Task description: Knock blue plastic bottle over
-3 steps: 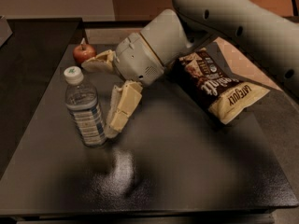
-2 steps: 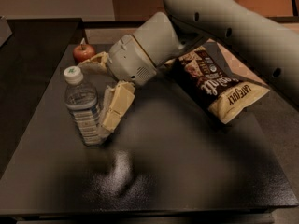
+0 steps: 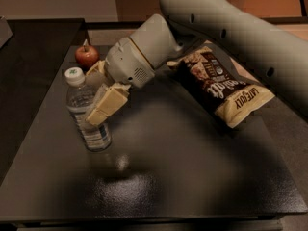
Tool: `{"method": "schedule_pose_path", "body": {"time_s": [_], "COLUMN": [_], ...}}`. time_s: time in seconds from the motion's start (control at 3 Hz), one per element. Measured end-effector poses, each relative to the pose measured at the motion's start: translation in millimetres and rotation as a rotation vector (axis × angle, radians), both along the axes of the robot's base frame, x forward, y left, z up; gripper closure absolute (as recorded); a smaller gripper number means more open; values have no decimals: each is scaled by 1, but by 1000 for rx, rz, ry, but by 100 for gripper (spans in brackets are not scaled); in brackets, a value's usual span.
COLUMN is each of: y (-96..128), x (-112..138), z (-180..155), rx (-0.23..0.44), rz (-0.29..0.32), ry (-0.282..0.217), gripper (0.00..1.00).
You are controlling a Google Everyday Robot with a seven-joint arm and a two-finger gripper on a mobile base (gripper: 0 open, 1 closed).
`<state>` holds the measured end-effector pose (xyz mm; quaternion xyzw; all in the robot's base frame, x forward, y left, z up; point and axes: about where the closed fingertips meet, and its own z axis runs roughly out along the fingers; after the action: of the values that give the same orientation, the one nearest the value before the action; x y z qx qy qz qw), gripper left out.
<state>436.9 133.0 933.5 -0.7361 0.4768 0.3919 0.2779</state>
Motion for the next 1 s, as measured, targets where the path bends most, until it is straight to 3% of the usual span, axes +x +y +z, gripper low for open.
{"method": "schedule_pose_path", "body": {"time_s": [0.33,0.67,1.0], "y": [-4,-19,-44], "x": [3,13,31], "z": [7,26,46], "rx": [7,12,-30], "rz": [-3,-39,-113], "ry": [3,-48,-126], "gripper": [60,82,100]}}
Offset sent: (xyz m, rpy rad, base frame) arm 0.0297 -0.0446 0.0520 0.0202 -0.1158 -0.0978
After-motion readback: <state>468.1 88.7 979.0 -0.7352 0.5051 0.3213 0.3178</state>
